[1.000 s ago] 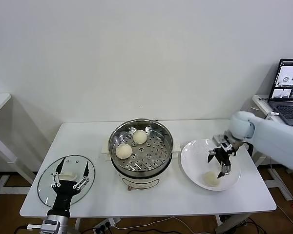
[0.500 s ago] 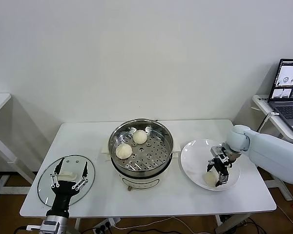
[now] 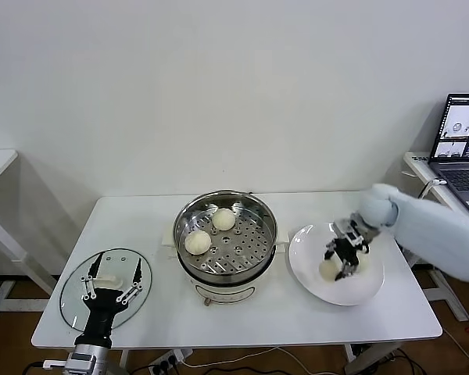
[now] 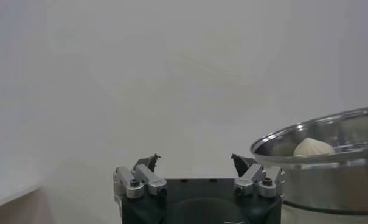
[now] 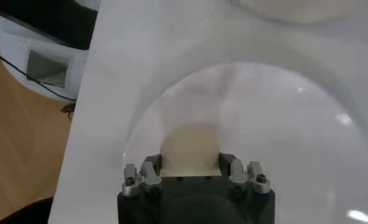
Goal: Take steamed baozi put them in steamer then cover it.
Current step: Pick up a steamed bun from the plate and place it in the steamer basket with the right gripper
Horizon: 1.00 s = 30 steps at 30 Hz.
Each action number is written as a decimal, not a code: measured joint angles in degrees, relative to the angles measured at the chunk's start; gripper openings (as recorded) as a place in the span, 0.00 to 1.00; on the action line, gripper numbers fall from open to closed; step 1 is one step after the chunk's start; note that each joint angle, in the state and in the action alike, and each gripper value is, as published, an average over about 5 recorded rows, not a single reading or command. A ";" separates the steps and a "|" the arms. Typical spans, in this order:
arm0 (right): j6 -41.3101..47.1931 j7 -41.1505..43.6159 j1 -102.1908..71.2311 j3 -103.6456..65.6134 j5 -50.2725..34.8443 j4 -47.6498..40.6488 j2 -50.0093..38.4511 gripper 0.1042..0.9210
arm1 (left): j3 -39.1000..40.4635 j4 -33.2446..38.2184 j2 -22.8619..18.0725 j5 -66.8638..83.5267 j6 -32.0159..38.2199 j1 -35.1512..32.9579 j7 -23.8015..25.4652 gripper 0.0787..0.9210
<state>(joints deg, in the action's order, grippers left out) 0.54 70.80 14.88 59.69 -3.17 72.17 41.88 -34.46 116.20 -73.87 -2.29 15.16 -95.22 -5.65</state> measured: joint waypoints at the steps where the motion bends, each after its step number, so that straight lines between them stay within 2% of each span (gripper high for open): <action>1: -1.04 0.44 1.34 0.12 0.11 0.18 0.54 0.66 | 0.03 0.07 0.05 0.00 0.01 -0.03 -0.01 0.88; 13: -20.02 2.37 14.95 2.48 4.27 3.42 11.59 0.68 | 0.02 0.67 0.22 0.01 0.08 -0.19 -0.08 0.88; 30: -38.19 -0.49 14.51 6.18 13.42 8.50 25.00 0.69 | -0.29 0.57 0.21 0.00 0.93 -0.28 0.11 0.88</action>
<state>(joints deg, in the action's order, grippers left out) -37.66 70.32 29.39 65.87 10.25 80.67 66.88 -34.76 116.78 -73.66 -2.28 16.09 -95.51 -5.54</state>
